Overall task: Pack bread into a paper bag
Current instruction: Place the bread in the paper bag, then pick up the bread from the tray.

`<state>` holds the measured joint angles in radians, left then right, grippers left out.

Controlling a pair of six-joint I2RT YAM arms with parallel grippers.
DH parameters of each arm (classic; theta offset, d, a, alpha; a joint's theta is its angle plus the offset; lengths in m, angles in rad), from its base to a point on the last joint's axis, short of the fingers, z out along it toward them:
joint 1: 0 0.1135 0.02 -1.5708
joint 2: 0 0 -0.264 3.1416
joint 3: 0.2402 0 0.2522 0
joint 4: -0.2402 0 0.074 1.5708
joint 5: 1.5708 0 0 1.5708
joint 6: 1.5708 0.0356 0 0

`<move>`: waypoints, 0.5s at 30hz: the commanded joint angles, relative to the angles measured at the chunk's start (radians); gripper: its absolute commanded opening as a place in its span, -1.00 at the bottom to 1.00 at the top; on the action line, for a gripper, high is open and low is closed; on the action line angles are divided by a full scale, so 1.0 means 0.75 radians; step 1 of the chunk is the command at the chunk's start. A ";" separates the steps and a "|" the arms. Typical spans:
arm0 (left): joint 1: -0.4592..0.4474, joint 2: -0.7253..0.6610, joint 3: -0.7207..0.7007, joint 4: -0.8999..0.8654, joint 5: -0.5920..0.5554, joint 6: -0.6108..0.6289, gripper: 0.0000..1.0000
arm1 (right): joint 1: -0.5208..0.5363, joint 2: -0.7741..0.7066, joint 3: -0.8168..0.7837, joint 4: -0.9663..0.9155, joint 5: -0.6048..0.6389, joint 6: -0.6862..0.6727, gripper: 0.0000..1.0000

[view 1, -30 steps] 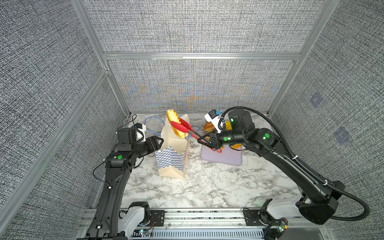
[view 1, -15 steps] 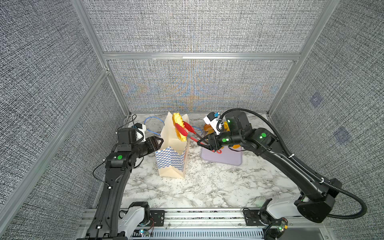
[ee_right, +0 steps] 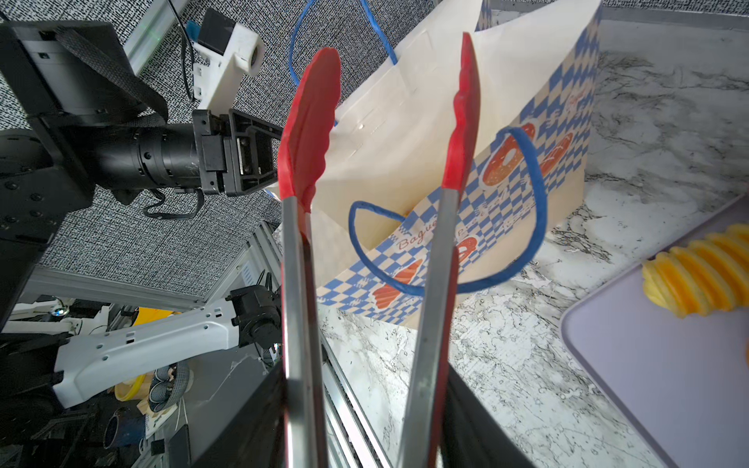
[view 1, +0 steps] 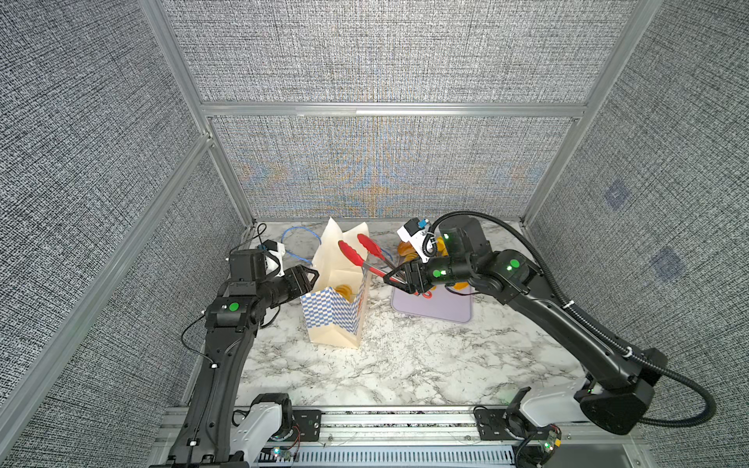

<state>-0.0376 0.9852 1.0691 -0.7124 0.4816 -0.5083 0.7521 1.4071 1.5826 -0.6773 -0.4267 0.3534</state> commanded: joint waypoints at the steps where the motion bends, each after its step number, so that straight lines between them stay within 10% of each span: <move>1: 0.000 -0.003 0.000 0.006 0.011 0.003 0.27 | 0.001 -0.007 0.017 0.054 -0.008 -0.005 0.13; 15: -0.001 0.005 0.008 0.009 0.018 0.003 0.27 | 0.001 -0.072 0.034 0.116 0.076 -0.025 0.13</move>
<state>-0.0376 0.9874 1.0691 -0.7124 0.4820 -0.5083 0.7525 1.3689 1.6028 -0.6495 -0.3988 0.3511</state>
